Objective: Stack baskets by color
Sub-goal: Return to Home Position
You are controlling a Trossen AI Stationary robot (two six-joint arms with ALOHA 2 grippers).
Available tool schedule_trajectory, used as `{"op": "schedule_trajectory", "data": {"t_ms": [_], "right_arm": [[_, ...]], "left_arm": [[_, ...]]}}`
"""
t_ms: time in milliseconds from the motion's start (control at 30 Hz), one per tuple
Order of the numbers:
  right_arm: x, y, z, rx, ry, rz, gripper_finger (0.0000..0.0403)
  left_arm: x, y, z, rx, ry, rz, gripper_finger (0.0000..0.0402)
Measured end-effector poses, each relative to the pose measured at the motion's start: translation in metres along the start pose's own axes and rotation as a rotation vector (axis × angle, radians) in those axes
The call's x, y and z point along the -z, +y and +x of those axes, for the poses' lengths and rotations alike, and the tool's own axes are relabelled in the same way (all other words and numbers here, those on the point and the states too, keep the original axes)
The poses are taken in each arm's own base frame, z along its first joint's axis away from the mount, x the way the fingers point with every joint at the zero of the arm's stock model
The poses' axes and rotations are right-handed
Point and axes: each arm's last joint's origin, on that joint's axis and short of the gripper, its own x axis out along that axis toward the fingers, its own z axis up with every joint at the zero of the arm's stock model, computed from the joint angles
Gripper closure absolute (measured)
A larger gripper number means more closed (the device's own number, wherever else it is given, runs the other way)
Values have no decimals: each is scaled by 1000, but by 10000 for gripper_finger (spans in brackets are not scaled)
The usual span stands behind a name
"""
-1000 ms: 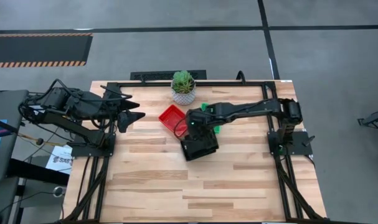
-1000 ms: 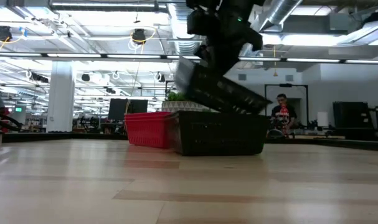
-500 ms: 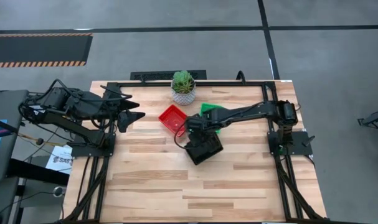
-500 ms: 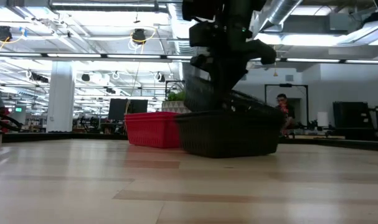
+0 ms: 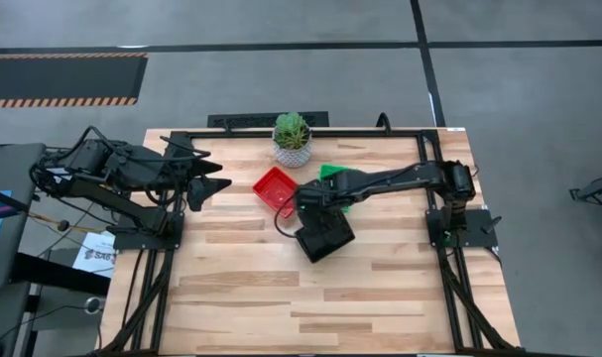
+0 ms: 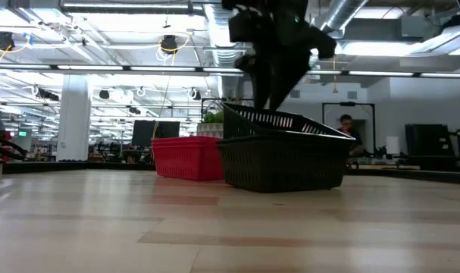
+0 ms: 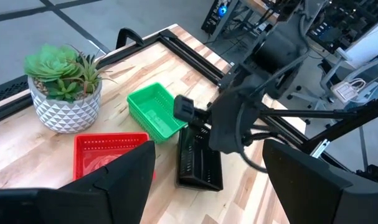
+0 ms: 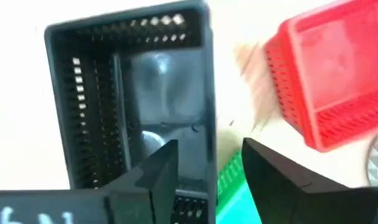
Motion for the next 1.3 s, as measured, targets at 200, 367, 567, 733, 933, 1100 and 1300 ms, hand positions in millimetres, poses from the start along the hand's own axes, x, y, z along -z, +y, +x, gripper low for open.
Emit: {"op": "schedule_trajectory", "data": {"t_ms": [200, 367, 567, 733, 933, 1100, 1300], "right_arm": [[-12, -6, -26, 28, -61, 76, 193], [-15, -3, -21, -10, -99, 86, 212], [-5, -1, 7, -22, -80, 140, 237], [6, 1, 29, -25, -67, 178, 252], [8, -1, 35, -15, -86, 194, 270], [2, -6, 34, 18, -160, 195, 281], [0, -10, 36, 38, -199, 194, 279]], "left_arm": [[0, 0, 0, -9, -8, 0, 116], [0, 1, 0, -12, -6, 2, 116], [0, 1, 0, -13, -5, 3, 116], [0, 1, 0, -13, -6, 3, 116], [1, 1, 0, -21, 0, 9, 116], [2, 3, 0, -40, 8, 18, 116], [2, 3, 0, -42, 11, 19, 116]]}}
